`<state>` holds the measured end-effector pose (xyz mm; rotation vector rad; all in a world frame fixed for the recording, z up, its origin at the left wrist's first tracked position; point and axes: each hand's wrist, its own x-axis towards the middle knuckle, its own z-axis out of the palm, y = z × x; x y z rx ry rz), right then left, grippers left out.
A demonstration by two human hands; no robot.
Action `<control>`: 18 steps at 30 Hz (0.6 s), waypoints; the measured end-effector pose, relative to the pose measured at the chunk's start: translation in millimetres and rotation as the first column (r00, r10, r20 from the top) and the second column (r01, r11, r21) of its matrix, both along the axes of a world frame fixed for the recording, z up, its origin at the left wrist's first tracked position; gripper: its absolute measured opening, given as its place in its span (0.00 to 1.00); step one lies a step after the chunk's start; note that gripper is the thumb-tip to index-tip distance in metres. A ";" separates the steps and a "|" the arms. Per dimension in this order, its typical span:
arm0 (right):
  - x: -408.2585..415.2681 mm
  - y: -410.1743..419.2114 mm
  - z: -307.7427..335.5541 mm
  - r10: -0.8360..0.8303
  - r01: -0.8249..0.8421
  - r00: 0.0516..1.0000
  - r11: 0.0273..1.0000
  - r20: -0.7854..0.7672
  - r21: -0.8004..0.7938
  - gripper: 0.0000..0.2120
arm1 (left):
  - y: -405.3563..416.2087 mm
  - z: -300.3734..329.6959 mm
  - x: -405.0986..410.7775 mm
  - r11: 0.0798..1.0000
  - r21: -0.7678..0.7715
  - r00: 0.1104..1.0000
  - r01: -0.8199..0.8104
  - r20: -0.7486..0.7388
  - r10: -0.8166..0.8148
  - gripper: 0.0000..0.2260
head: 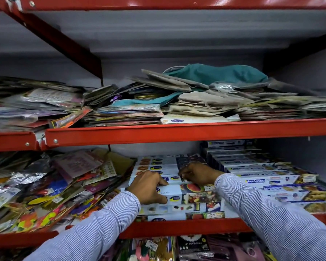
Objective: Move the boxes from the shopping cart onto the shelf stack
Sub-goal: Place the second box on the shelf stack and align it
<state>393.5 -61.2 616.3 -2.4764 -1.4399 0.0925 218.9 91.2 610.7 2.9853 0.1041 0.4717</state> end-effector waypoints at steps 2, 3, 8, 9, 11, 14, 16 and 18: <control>-0.3 -4.3 -1.1 -0.014 0.015 1.000 1.000 -0.016 0.021 0.14 | 2.6 -3.3 5.4 1.000 -0.012 1.000 -0.004 0.013 0.004 0.26; -1.8 -6.8 -1.3 -0.009 0.010 1.000 0.999 -0.011 0.032 0.15 | 3.1 -5.9 8.0 1.000 -0.012 1.000 -0.009 0.027 0.009 0.26; -8.2 -15.6 -16.8 0.015 -0.019 0.999 0.994 0.040 0.103 0.17 | 0.9 -25.8 12.2 0.989 0.140 0.995 -0.045 0.096 0.032 0.27; -8.4 -16.9 -22.6 0.018 -0.025 0.998 0.991 0.059 0.133 0.18 | -0.7 -28.4 12.0 0.973 0.226 0.995 -0.036 0.098 0.014 0.24; -11.3 -19.2 -34.5 0.011 -0.036 0.990 0.983 0.138 0.182 0.17 | -1.8 -33.3 11.5 0.944 0.328 0.995 -0.019 0.098 -0.014 0.21; -25.2 -21.6 -44.4 -0.029 -0.053 0.958 0.959 0.284 0.279 0.16 | 1.5 -42.5 12.8 0.966 0.260 0.986 -0.016 0.166 -0.028 0.21; -36.0 -22.6 -49.3 -0.050 -0.073 0.940 0.937 0.337 0.342 0.17 | 3.8 -49.3 13.6 0.985 0.171 0.973 -0.007 0.227 -0.033 0.24; -41.4 -23.6 -53.5 -0.085 -0.068 0.925 0.921 0.369 0.383 0.19 | 5.4 -56.5 14.3 0.993 0.114 0.964 -0.005 0.266 -0.025 0.25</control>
